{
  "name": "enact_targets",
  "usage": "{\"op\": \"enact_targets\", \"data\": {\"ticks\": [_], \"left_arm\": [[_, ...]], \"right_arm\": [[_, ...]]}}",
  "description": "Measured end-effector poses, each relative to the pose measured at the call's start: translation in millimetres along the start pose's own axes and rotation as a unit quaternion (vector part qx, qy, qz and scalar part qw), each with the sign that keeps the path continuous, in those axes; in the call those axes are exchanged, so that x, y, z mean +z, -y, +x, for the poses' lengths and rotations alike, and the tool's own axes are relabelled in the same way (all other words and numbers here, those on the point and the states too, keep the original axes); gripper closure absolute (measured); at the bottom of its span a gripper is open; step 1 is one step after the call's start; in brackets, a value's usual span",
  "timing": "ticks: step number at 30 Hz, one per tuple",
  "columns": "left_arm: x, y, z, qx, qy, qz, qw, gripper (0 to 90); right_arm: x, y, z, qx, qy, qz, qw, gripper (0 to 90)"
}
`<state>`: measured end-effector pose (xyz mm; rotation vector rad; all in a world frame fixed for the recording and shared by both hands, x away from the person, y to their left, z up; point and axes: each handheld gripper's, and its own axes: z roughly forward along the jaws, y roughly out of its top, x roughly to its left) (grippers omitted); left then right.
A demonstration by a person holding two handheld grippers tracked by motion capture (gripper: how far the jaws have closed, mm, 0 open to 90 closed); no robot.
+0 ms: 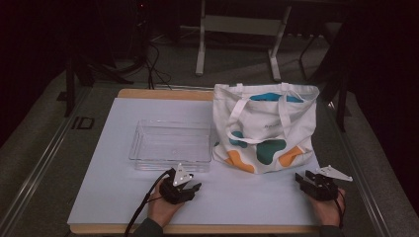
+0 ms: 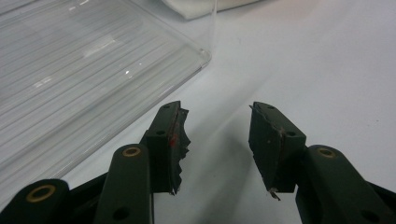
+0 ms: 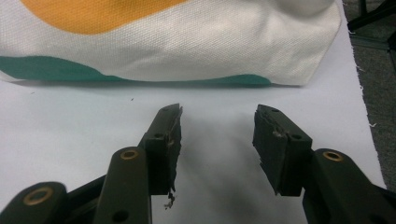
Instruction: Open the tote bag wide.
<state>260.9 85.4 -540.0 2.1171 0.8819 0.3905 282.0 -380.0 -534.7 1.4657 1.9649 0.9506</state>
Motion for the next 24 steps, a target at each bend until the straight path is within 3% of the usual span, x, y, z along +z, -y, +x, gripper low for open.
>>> {"op": "enact_targets", "data": {"ticks": [15, 24], "left_arm": [[-2.1, -1.6, -1.9, 0.004, 0.010, 0.000, 0.9999, 56.6], [-16.7, -11.3, -6.0, 0.024, 0.032, -0.002, 0.9992, 58.6]], "right_arm": [[-1.0, -0.7, -0.3, 0.001, 0.002, -0.003, 1.0000, 52.0], [-11.0, -6.0, 3.0, -0.003, -0.006, -0.004, 1.0000, 56.6]]}}
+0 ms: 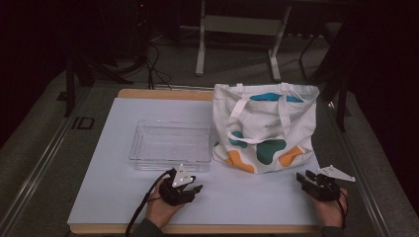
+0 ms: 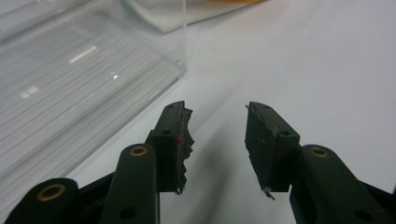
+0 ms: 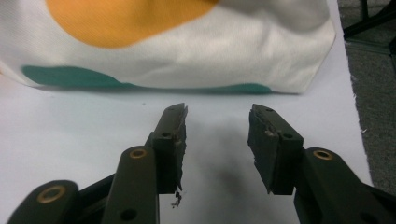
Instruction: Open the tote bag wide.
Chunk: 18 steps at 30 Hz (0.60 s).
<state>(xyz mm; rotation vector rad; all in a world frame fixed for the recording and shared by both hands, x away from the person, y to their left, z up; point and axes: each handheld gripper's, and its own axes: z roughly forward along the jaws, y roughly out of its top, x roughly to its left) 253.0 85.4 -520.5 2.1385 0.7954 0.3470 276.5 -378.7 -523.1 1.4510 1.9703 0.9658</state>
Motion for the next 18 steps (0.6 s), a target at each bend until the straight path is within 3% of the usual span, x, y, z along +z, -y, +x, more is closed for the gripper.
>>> {"op": "enact_targets", "data": {"ticks": [7, 9, 18], "left_arm": [[-13.7, -7.6, -3.0, 0.012, 0.015, -0.011, 0.9998, 62.4], [-18.6, -11.1, -3.0, 0.011, 0.025, -0.016, 0.9995, 63.2], [-27.3, -26.6, -4.6, 0.027, 0.031, -0.002, 0.9992, 61.4]], "right_arm": [[-7.0, -8.2, 4.8, -0.017, -0.010, 0.001, 0.9998, 57.8], [-8.2, -12.3, 5.6, -0.033, -0.011, 0.008, 0.9994, 58.1], [-16.4, -22.3, 3.0, -0.032, -0.026, 0.007, 0.9991, 57.4]]}}
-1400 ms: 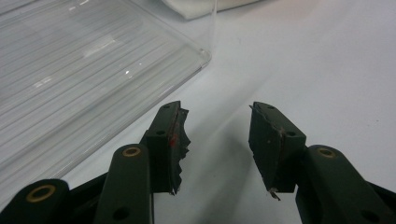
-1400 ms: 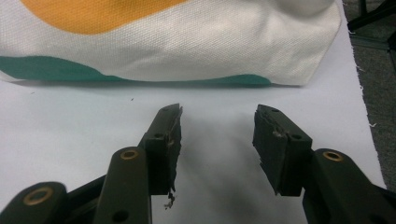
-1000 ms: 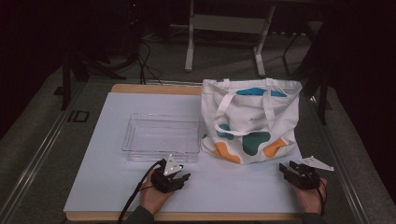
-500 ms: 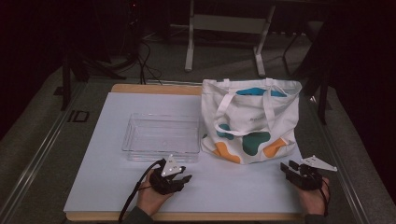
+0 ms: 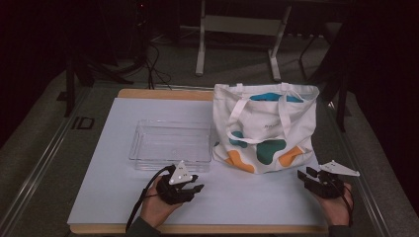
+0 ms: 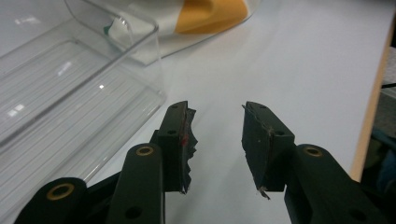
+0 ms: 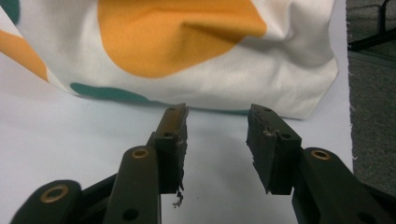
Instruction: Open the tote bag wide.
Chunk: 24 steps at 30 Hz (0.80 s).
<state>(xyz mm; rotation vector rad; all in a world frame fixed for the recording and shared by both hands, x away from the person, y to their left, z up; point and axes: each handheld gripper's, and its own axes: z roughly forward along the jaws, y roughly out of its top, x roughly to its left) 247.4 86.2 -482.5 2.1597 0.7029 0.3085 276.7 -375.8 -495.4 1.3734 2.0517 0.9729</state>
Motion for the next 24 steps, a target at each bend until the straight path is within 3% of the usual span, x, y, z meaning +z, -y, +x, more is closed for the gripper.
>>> {"op": "enact_targets", "data": {"ticks": [10, 24], "left_arm": [[-8.4, -17.7, 4.3, 0.013, 0.006, -0.016, 0.9998, 60.2], [-11.7, -38.0, 24.0, 0.024, 0.004, -0.026, 0.9994, 59.9]], "right_arm": [[-5.2, -17.0, 2.1, -0.011, -0.006, -0.006, 0.9999, 57.2], [-9.4, -37.8, -6.4, -0.014, -0.007, -0.011, 0.9998, 58.1]]}}
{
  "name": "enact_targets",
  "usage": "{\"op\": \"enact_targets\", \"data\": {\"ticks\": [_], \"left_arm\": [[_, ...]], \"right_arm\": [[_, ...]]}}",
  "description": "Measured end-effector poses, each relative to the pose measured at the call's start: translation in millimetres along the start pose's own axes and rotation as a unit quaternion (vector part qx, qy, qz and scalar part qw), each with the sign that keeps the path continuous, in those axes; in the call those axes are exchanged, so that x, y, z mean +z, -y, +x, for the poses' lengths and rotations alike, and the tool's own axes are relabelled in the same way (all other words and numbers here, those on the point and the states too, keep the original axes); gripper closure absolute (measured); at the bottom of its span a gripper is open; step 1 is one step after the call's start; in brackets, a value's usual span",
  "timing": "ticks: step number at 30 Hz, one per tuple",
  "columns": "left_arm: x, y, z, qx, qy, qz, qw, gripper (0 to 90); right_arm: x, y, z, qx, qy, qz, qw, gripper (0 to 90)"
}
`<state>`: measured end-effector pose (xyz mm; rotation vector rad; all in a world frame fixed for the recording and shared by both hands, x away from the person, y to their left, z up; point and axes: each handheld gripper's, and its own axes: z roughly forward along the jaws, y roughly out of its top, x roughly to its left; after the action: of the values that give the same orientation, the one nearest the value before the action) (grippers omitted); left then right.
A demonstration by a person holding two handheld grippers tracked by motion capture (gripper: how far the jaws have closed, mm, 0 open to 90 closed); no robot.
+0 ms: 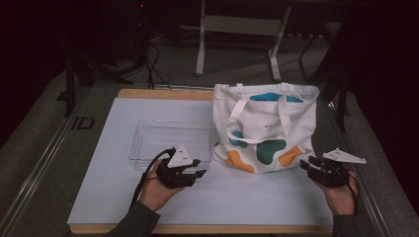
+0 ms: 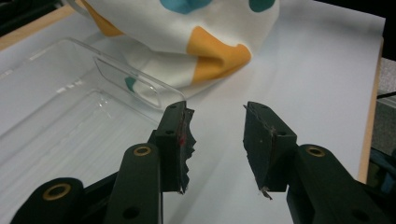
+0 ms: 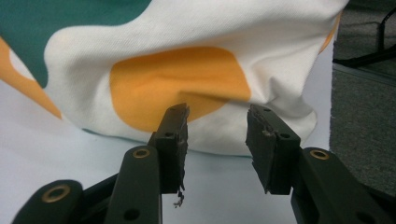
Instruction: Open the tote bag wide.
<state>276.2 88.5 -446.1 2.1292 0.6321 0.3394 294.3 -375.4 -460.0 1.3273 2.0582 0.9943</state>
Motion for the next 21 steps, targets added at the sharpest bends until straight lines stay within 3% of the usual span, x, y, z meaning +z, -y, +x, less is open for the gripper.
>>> {"op": "enact_targets", "data": {"ticks": [21], "left_arm": [[11.2, -24.6, 30.8, -0.005, -0.013, -0.007, 0.9999, 59.4]], "right_arm": [[8.5, -22.8, -11.0, -0.009, 0.004, 0.000, 0.9999, 58.8]]}}
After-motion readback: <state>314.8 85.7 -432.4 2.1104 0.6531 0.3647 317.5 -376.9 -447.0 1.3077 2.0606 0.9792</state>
